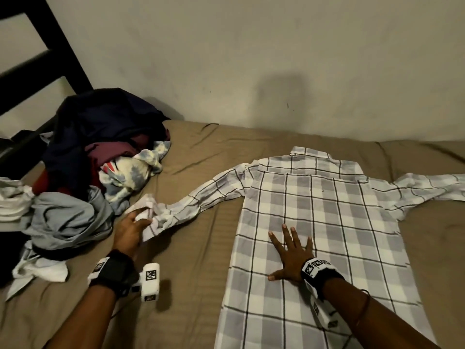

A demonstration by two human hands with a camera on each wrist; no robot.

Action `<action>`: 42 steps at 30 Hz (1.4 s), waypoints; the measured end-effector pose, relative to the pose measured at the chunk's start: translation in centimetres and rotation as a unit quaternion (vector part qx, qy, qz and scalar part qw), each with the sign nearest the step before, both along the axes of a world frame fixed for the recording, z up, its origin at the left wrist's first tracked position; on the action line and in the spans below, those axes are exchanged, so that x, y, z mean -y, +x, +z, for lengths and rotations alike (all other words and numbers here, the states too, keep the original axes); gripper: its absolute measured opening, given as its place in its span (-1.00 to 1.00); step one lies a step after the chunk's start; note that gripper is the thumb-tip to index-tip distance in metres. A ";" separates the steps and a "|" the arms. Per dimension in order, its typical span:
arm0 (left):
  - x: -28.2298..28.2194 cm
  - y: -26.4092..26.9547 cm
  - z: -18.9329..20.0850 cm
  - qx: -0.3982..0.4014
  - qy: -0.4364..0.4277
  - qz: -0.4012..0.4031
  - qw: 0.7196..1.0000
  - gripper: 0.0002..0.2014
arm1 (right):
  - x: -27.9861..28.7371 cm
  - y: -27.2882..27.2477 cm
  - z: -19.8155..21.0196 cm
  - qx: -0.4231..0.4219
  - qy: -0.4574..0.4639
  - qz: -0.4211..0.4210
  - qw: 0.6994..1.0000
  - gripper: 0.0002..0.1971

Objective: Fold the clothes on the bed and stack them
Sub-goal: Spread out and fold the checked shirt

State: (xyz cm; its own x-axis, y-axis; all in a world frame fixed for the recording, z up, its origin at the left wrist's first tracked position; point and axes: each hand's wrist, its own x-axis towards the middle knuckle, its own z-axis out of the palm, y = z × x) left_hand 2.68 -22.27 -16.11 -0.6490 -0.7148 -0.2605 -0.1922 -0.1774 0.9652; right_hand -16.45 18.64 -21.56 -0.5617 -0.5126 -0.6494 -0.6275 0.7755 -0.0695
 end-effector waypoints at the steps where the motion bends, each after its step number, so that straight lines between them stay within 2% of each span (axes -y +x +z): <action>1: -1.2 -0.6 2.2 0.004 -0.102 -0.032 0.994 -0.66 | 0.3 -0.3 0.4 0.003 0.002 -0.005 1.000 0.39; 4: -7.1 -3.6 9.4 -0.056 -0.264 -0.161 0.949 -0.81 | 1.2 -1.2 3.4 0.074 -0.026 -0.061 0.995 0.26; 5: -9.9 -4.7 12.0 -0.090 -0.305 -0.199 0.927 -0.77 | 1.5 -1.4 5.4 0.114 -0.079 -0.111 0.984 0.23; 6: -12.5 -5.3 13.6 -0.121 -0.342 -0.242 0.900 -0.69 | 1.5 -1.4 7.0 0.155 -0.165 -0.193 0.955 0.21; 7: -15.7 -5.6 15.4 -0.147 -0.371 -0.307 0.864 -0.61 | 1.4 -0.8 8.7 0.191 -0.272 -0.296 0.895 0.08; 8: -18.8 -5.7 16.6 -0.160 -0.386 -0.375 0.827 -0.50 | 0.8 -0.4 9.3 0.232 -0.384 -0.384 0.807 -0.14; 9: -21.8 -5.2 17.0 -0.164 -0.397 -0.432 0.793 -0.41 | -0.6 0.0 10.2 0.289 -0.469 -0.465 0.693 -0.32; 10: -24.0 -4.6 16.5 -0.175 -0.401 -0.461 0.772 -0.40 | -2.7 0.2 10.3 0.366 -0.510 -0.473 0.618 -0.40; 11: -25.8 -3.5 15.4 -0.180 -0.390 -0.459 0.778 -0.46 | -4.8 0.8 10.1 0.382 -0.568 -0.438 0.583 -0.41; 12: -27.0 -2.0 13.9 -0.171 -0.361 -0.431 0.809 -0.54 | -7.7 1.1 9.1 0.404 -0.633 -0.396 0.528 -0.35; 13: -27.4 -0.1 11.7 -0.139 -0.324 -0.395 0.848 -0.62 | -10.5 1.3 7.5 0.454 -0.637 -0.431 0.450 -0.24; 14: -27.7 1.9 9.3 -0.082 -0.292 -0.357 0.883 -0.67 | -12.4 2.0 7.5 0.461 -0.633 -0.450 0.429 -0.12; 15: -27.3 4.0 6.6 -0.004 -0.274 -0.322 0.906 -0.70 | -14.2 1.7 6.9 0.430 -0.622 -0.488 0.436 -0.06; 16: -27.0 6.1 4.0 0.088 -0.269 -0.298 0.912 -0.70 | -15.8 1.8 6.7 0.402 -0.579 -0.571 0.421 -0.08; 17: -26.7 8.2 1.6 0.176 -0.272 -0.291 0.900 -0.67 | -17.1 2.4 6.6 0.348 -0.551 -0.633 0.418 -0.05; 19: -26.2 11.8 -2.1 0.305 -0.297 -0.303 0.853 -0.48 | -20.2 1.8 2.8 0.300 -0.526 -0.707 0.366 0.25; 20: -26.1 13.1 -3.2 0.350 -0.306 -0.301 0.832 -0.42 | -20.6 1.9 2.4 0.260 -0.509 -0.730 0.375 0.30; 21: -26.1 14.0 -3.7 0.383 -0.302 -0.294 0.822 -0.41 | -21.2 1.0 0.4 0.205 -0.489 -0.759 0.378 0.21; 22: -26.3 14.4 -3.9 0.399 -0.298 -0.281 0.820 -0.39 | -21.5 0.5 -0.5 0.160 -0.474 -0.769 0.398 0.01; 23: -26.4 14.6 -4.1 0.403 -0.298 -0.272 0.821 -0.37 | -20.9 0.4 0.4 0.108 -0.438 -0.772 0.448 -0.19; 24: -26.5 14.5 -4.2 0.399 -0.299 -0.266 0.825 -0.34 | -20.2 0.5 1.4 0.040 -0.382 -0.768 0.513 -0.27; 25: -26.6 14.3 -4.4 0.390 -0.292 -0.254 0.835 -0.32 | -19.6 0.4 2.5 -0.041 -0.320 -0.743 0.586 -0.25; 26: -26.5 14.1 -4.5 0.381 -0.277 -0.241 0.849 -0.32 | -18.9 0.1 3.6 -0.100 -0.291 -0.704 0.640 -0.22; 29: -26.3 13.3 -4.7 0.370 -0.250 -0.223 0.866 -0.47 | -18.1 -1.9 3.3 -0.181 -0.242 -0.549 0.780 -0.15; 31: -26.2 13.1 -4.6 0.370 -0.251 -0.218 0.868 -0.61 | -18.1 -3.6 2.2 -0.188 -0.188 -0.476 0.838 -0.15; 33: -26.4 12.9 -4.6 0.365 -0.245 -0.205 0.875 -0.70 | -18.0 -5.0 2.1 -0.173 -0.120 -0.447 0.869 -0.21; 37: -27.5 12.0 -4.9 0.359 -0.251 -0.215 0.873 -0.75 | -18.7 -8.9 2.5 -0.117 -0.014 -0.412 0.904 -0.23; 39: -27.9 11.2 -4.7 0.361 -0.220 -0.211 0.881 -0.75 | -19.0 -10.4 2.8 -0.094 0.017 -0.395 0.914 -0.26; 42: -28.3 10.3 -4.1 0.328 -0.112 -0.176 0.921 -0.70 | -18.5 -10.5 6.5 -0.014 -0.047 -0.391 0.919 -0.53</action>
State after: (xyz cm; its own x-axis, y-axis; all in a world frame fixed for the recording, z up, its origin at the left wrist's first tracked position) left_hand 13.00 6.02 -20.16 -0.6058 -0.5742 -0.5506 -0.7548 0.1962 0.6259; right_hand -26.92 37.14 -15.02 -0.7981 0.0017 -0.6025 0.1160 0.9817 -0.1509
